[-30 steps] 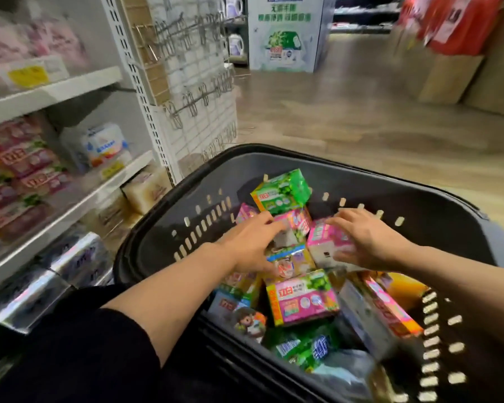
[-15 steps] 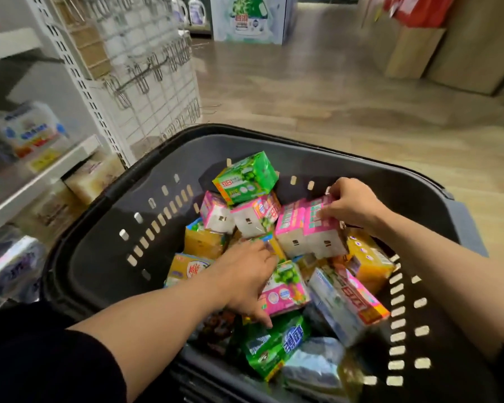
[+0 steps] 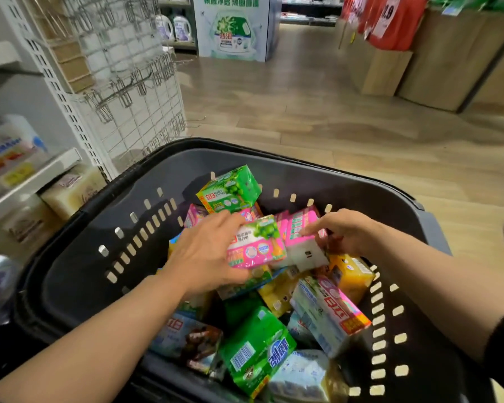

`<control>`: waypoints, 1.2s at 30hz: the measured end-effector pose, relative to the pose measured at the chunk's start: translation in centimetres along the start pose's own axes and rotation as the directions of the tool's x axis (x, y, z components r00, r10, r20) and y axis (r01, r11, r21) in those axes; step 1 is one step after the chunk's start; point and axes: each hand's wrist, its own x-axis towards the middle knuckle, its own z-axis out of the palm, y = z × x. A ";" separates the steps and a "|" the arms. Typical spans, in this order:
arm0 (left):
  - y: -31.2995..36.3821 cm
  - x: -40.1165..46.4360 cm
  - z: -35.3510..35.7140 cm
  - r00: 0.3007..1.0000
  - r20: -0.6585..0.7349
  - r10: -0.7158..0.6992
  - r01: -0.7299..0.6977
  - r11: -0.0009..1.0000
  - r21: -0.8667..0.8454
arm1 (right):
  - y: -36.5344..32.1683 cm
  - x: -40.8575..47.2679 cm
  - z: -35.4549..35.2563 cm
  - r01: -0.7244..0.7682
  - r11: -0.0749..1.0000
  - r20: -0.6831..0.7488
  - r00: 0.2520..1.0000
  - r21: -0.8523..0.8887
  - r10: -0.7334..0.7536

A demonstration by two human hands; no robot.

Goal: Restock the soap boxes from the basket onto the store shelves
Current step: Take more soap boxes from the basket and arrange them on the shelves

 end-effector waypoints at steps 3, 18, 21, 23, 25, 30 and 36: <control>-1.0 -0.2 -1.0 0.993 -0.063 -0.100 0.102 0.994 0.037 | 0.3 -0.3 0.6 -0.008 0.989 -0.026 1.000 0.148 0.012; -5.1 -5.4 -7.9 0.911 -0.277 -0.306 0.328 0.944 0.033 | -1.1 -4.3 4.2 0.923 0.050 0.265 0.161 -0.383 -0.951; -6.1 -8.4 -10.2 0.867 -0.374 -0.329 0.372 0.927 0.046 | -2.5 -5.2 5.9 0.937 -0.041 0.288 0.065 -0.346 -0.955; -6.8 -10.4 -11.7 0.843 -0.438 -0.311 0.387 0.918 0.092 | -3.9 -6.0 7.6 0.933 -0.144 0.351 -0.021 -0.329 -0.936; -7.7 -12.7 -13.3 0.820 -0.502 -0.274 0.402 0.901 0.164 | -5.4 -6.8 10.0 0.913 -0.259 0.419 -0.112 -0.314 -0.901; -10.6 -19.3 -16.9 0.697 -0.636 -0.331 0.560 0.805 0.196 | -10.3 -8.6 19.3 0.860 -0.458 0.536 -0.284 -0.224 -0.795; -16.5 -27.4 -17.9 0.605 -0.656 -0.452 0.723 0.657 0.213 | -14.1 -9.6 32.7 0.762 -0.637 0.622 -0.444 -0.117 -0.645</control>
